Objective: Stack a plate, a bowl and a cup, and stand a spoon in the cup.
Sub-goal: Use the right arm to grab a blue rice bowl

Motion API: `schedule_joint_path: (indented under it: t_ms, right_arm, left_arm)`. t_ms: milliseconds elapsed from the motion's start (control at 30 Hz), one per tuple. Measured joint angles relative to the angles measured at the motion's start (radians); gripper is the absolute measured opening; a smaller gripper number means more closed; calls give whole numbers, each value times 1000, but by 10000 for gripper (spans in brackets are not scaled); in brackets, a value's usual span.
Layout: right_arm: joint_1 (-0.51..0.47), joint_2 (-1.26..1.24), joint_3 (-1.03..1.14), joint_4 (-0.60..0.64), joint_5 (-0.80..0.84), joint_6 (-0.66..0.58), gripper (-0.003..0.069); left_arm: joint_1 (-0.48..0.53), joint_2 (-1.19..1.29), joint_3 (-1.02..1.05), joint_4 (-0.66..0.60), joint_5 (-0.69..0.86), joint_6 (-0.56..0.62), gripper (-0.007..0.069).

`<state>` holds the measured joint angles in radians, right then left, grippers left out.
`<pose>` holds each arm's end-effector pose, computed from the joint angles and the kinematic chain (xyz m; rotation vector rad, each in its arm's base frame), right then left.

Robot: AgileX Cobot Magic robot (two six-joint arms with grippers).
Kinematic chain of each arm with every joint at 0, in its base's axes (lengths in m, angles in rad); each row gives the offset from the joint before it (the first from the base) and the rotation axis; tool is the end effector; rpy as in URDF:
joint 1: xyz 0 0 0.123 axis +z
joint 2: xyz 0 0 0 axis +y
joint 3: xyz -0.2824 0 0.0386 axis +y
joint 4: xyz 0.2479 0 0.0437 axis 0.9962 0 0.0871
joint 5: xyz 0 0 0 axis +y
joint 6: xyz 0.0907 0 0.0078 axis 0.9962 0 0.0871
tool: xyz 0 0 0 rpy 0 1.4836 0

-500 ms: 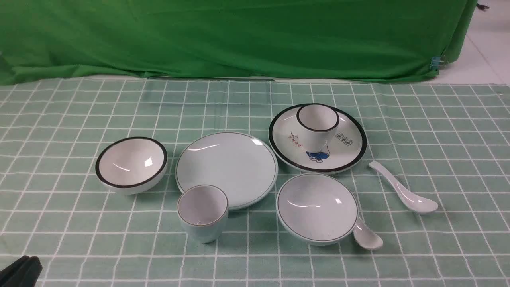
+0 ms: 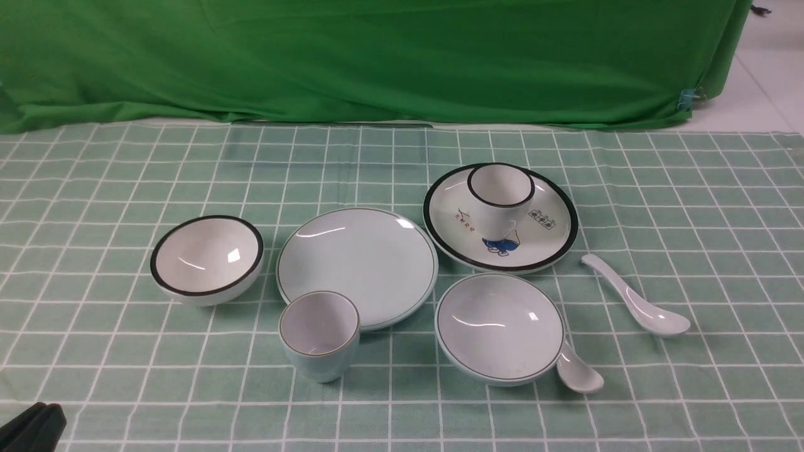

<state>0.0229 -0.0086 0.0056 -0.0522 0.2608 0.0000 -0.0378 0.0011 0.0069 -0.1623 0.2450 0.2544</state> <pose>0.0547 0.0000 0.1881 -0.0540 1.7403 -0.0319 0.0555 -0.0057 0.1888 0.1454 1.7273 0.0095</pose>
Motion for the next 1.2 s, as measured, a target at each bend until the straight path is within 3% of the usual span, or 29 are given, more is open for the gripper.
schedule_joint_path:
  t_ms: [500, 533, 567, 667, 767, 1000, 1100, 1200]
  right_arm:
    - [0, 0, 0, 0, 0, 0, 242]
    - [0, 0, 0, 0, 0, 0, 242]
    - [0, 0, 0, 0, 0, 0, 242]
    - [0, 0, 0, 0, 0, 0, 242]
    - [0, 0, 0, 0, 0, 0, 242]
    - [0, 0, 0, 0, 0, 0, 242]
    - [0, 0, 0, 0, 0, 0, 242]
    - [0, 0, 0, 0, 0, 0, 242]
  left_arm:
    - [0, 0, 0, -1, -32, -5, 17]
    - [0, 0, 0, -85, -80, -48, 17]
    - [0, 0, 0, -85, -80, -56, 17]
    - [0, 0, 0, -424, -217, -224, 17]
    - [0, 0, 0, -539, -288, -274, 17]
    - [-1, 0, -3, -486, -348, -312, 17]
    - [-20, 34, -118, -384, -176, -302, 17]
    - [-56, 184, -305, -277, 39, -203, 17]
